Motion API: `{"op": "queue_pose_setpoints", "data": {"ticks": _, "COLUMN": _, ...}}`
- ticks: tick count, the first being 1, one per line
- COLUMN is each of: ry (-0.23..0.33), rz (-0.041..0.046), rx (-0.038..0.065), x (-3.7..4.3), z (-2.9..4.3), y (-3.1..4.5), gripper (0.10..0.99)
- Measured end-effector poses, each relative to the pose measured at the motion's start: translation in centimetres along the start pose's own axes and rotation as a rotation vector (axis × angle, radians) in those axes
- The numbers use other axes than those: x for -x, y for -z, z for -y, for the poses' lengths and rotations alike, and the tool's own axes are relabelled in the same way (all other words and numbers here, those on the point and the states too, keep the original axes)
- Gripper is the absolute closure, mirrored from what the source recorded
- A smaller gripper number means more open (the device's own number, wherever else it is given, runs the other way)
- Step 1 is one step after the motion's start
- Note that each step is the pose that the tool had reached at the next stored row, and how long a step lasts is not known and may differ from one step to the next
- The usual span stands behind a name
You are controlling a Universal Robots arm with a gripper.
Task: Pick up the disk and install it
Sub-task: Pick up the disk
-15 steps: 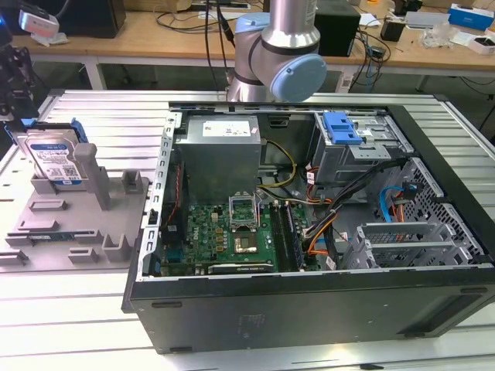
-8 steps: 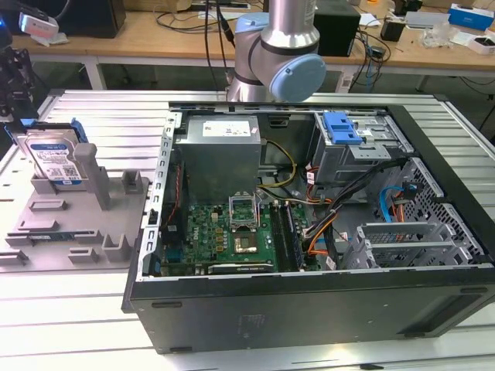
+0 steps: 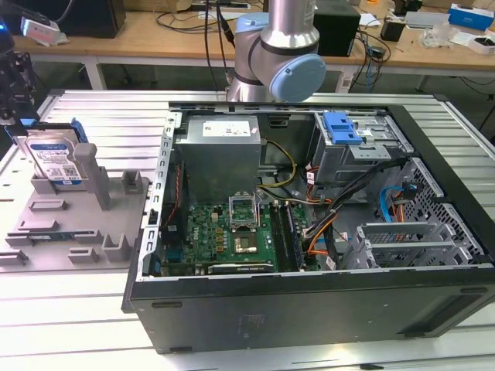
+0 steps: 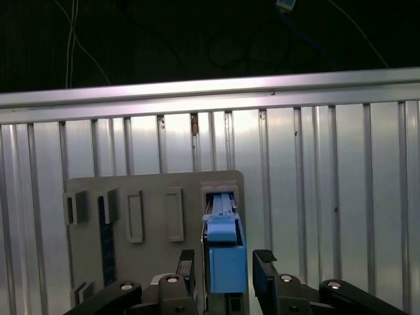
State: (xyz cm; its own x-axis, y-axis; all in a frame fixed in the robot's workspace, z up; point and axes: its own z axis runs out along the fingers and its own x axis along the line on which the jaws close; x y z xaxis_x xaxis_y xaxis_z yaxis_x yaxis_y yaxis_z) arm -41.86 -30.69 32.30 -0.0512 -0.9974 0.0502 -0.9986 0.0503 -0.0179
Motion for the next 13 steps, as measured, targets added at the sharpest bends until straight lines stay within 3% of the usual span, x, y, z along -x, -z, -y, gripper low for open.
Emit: {"op": "queue_pose_setpoints", "data": {"ticks": 13, "ry": 0.000, "rz": -0.0002, "rx": 0.000, "x": 0.07, "z": -0.02, "y": -0.87, "gripper": 0.604}}
